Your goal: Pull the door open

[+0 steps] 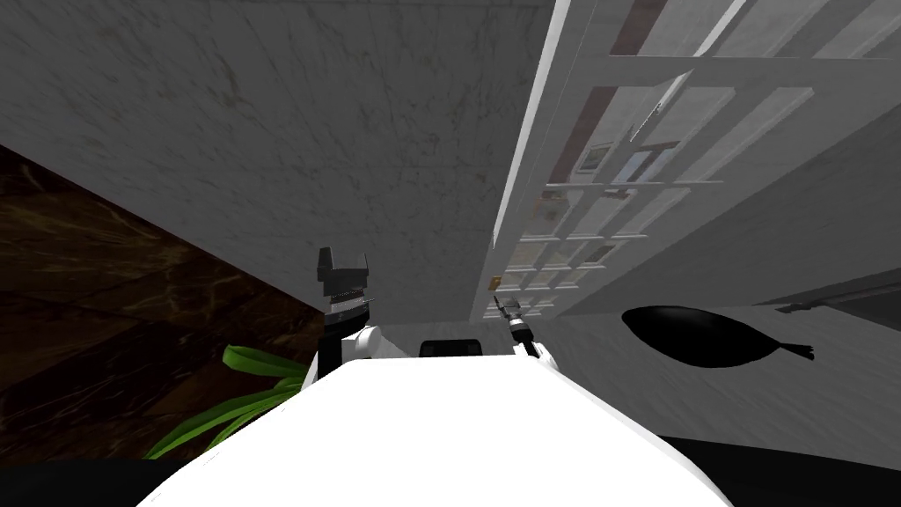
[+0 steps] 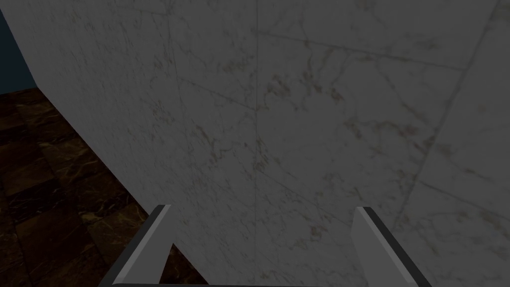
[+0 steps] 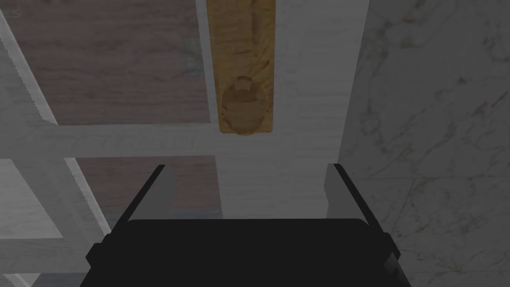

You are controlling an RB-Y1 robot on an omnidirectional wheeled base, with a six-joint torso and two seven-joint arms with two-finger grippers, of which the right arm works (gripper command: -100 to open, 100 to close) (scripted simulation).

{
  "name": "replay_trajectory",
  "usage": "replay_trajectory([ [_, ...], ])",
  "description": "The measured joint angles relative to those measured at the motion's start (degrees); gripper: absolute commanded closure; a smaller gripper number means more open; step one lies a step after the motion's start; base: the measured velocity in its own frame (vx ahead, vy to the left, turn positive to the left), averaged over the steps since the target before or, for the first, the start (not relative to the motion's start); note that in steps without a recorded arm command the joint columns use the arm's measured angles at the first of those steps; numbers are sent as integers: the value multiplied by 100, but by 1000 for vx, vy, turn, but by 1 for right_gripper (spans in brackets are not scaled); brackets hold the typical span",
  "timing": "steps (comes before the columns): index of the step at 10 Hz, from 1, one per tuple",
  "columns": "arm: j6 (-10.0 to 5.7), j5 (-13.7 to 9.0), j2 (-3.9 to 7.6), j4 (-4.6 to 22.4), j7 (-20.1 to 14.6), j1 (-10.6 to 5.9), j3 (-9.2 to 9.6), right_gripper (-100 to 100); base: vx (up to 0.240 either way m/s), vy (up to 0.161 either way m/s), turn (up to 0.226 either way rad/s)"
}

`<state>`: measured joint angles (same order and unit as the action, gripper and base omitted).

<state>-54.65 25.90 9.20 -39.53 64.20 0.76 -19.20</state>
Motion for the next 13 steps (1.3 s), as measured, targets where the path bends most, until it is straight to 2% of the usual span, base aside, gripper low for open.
replay_trajectory([
  [1, -78, -49, 62, 147, 3, -23, -70, -100, 212, 41, 147],
  [2, -106, -85, 111, 154, -15, 11, -121, -100, 208, 19, 155],
  [4, -164, -156, 206, 142, -78, 139, -222, -100, 196, 26, 100],
  [5, -206, -170, 217, 156, -102, 242, -243, -100, 27, 14, -24],
  [6, -211, -172, 221, 163, -108, 266, -249, 100, -25, 7, 7],
  [12, -215, -177, 231, 150, -102, 247, -256, 100, -5, -6, -1],
  [13, -223, -171, 239, 167, -208, 237, -269, 100, -20, -7, 15],
])
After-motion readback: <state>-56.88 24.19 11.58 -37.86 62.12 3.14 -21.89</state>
